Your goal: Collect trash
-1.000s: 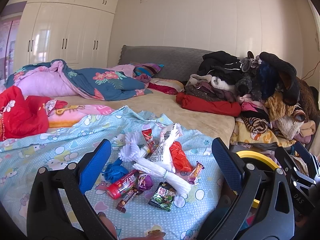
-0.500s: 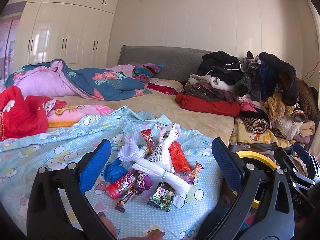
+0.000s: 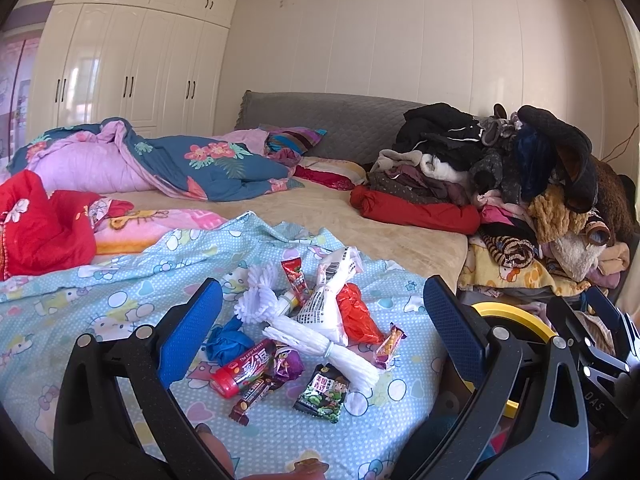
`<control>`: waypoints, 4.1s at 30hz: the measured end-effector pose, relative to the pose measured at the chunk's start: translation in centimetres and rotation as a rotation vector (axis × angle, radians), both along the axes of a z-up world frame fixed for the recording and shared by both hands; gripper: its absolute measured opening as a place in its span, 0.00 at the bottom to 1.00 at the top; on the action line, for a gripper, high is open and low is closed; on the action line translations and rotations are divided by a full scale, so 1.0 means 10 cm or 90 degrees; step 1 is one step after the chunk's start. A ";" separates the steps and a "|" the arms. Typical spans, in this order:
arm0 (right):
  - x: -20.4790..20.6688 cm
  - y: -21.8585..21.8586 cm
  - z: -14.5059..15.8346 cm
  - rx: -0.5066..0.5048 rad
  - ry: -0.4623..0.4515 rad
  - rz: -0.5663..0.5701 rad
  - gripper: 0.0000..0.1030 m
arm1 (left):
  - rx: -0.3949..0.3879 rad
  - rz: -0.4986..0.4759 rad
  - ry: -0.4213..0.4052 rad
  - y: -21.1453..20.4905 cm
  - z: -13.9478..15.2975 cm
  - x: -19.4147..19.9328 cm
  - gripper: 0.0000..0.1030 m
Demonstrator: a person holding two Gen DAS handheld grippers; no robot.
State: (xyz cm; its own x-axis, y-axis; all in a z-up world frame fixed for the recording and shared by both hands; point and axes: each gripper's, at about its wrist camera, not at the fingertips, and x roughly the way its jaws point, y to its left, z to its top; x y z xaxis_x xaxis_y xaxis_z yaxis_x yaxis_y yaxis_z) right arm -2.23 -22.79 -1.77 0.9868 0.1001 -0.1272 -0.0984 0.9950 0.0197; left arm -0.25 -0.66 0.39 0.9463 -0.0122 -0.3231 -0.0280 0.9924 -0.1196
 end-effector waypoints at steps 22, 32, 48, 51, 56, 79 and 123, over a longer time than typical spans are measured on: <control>0.17 0.51 -0.09 -0.037 0.049 0.137 0.94 | -0.051 0.062 0.008 0.41 0.03 0.09 0.90; 0.35 1.00 -0.16 -0.071 0.101 0.250 0.94 | -0.087 0.101 0.028 0.86 -0.06 0.19 0.90; 0.94 1.31 -0.43 -0.121 0.235 0.336 0.94 | -0.107 0.070 0.109 1.22 -0.34 0.91 0.90; 1.02 1.38 -0.54 -0.147 0.261 0.343 0.87 | -0.104 0.046 0.141 1.19 -0.45 1.10 0.90; 1.23 1.47 -0.76 -0.166 0.334 0.347 0.70 | -0.139 0.018 0.207 1.20 -0.71 1.41 0.90; 1.37 1.22 -0.85 -0.087 0.365 0.324 0.18 | -0.205 -0.042 0.317 1.13 -1.10 1.81 0.09; 1.01 -0.57 -0.08 0.112 0.256 0.125 0.18 | -0.110 -0.220 0.129 -0.34 0.03 0.96 0.08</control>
State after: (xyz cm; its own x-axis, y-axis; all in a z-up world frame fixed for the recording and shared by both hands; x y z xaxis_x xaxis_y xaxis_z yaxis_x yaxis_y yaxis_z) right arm 7.86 -28.52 -2.60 0.8232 0.3343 -0.4590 -0.2350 0.9364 0.2605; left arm 9.36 -4.05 0.74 0.7950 -0.3873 -0.4670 0.2620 0.9134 -0.3115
